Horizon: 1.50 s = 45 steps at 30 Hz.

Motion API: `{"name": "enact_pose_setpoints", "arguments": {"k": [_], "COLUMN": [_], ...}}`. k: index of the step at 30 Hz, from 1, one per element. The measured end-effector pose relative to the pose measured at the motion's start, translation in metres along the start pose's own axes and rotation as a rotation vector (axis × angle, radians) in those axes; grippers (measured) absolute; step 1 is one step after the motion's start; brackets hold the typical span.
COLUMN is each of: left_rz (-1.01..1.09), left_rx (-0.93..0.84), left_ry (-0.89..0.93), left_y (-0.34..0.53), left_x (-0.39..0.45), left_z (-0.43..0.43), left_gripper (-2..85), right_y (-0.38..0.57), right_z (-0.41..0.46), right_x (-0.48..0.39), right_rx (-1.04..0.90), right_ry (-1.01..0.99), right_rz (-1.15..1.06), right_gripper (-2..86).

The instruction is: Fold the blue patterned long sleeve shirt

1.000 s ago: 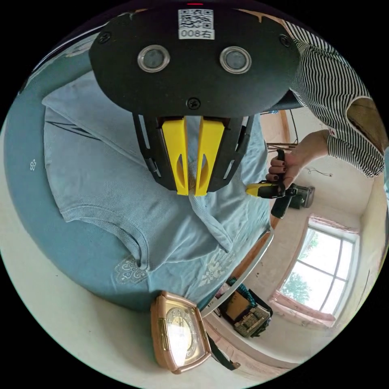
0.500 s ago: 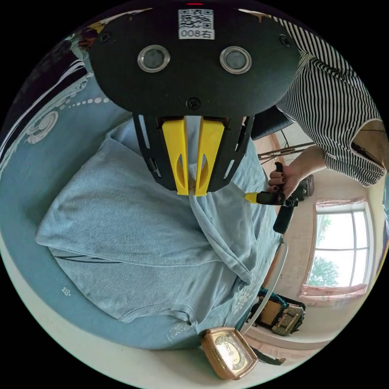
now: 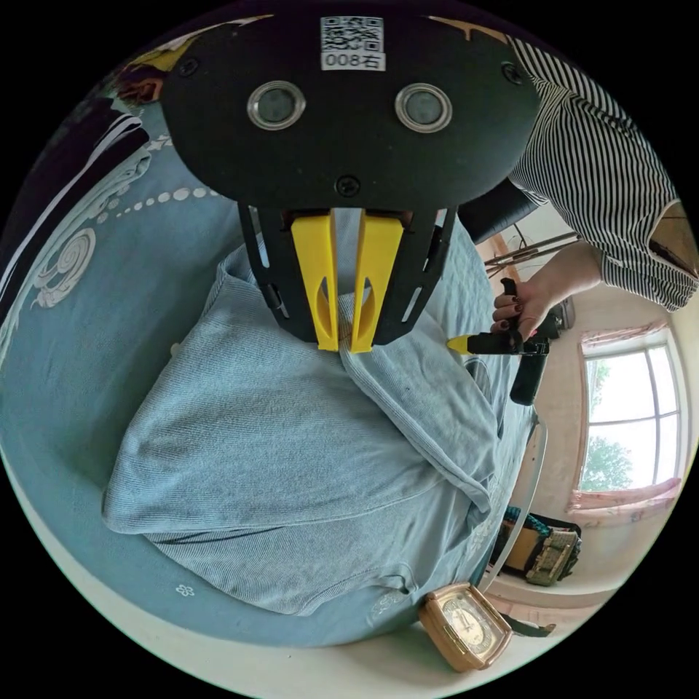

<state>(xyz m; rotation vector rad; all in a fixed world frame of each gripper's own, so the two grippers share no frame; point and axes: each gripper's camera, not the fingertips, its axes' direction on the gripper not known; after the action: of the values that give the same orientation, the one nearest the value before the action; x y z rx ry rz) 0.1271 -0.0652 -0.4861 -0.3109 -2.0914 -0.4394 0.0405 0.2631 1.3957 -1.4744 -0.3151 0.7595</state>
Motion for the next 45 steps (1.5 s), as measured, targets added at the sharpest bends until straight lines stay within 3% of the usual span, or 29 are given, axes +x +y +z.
{"name": "enact_pose_setpoints", "arguments": {"k": [8, 12, 17, 22, 26, 32, 39, 45], "left_rz": [0.032, 0.041, 0.015, -0.061, -0.104, -0.141, -0.135, -0.031], "left_rx": [0.036, 0.166, 0.436, 0.605, 0.648, 0.692, 0.68, 0.738], "left_ry": [0.02, -0.003, -0.051, 0.041, 0.076, 0.063, 0.102, 0.116], "left_y": [0.026, 0.049, 0.056, 0.056, 0.06, 0.086, 0.08, 0.093], "left_x": [-0.014, -0.02, -0.038, -0.072, -0.087, -0.092, -0.101, -0.08], "left_z": [-0.019, -0.068, -0.142, -0.183, -0.193, -0.205, -0.22, -0.241], "left_gripper": [5.3, 7.1, 8.3, 8.6, 7.9, 7.6, 3.6, 2.4], "right_y": [-0.002, -0.01, -0.073, -0.148, -0.191, -0.228, -0.246, -0.254], "right_z": [-0.032, -0.057, -0.059, -0.034, -0.012, 0.009, 0.008, -0.032], "right_x": [-0.034, -0.071, -0.171, -0.282, -0.354, -0.398, -0.42, -0.414], "right_rx": [0.077, 0.179, 0.295, 0.282, 0.265, 0.204, 0.138, 0.222], "right_ry": [0.062, 0.138, 0.045, 0.034, 0.125, 0.195, 0.177, 0.062], "right_rz": [0.029, 0.026, -0.22, -0.487, -0.604, -0.599, -0.612, -0.565], "right_gripper": [4.2, 5.5, 6.9, 8.5, 9.0, 7.6, 2.4, 1.4]}}
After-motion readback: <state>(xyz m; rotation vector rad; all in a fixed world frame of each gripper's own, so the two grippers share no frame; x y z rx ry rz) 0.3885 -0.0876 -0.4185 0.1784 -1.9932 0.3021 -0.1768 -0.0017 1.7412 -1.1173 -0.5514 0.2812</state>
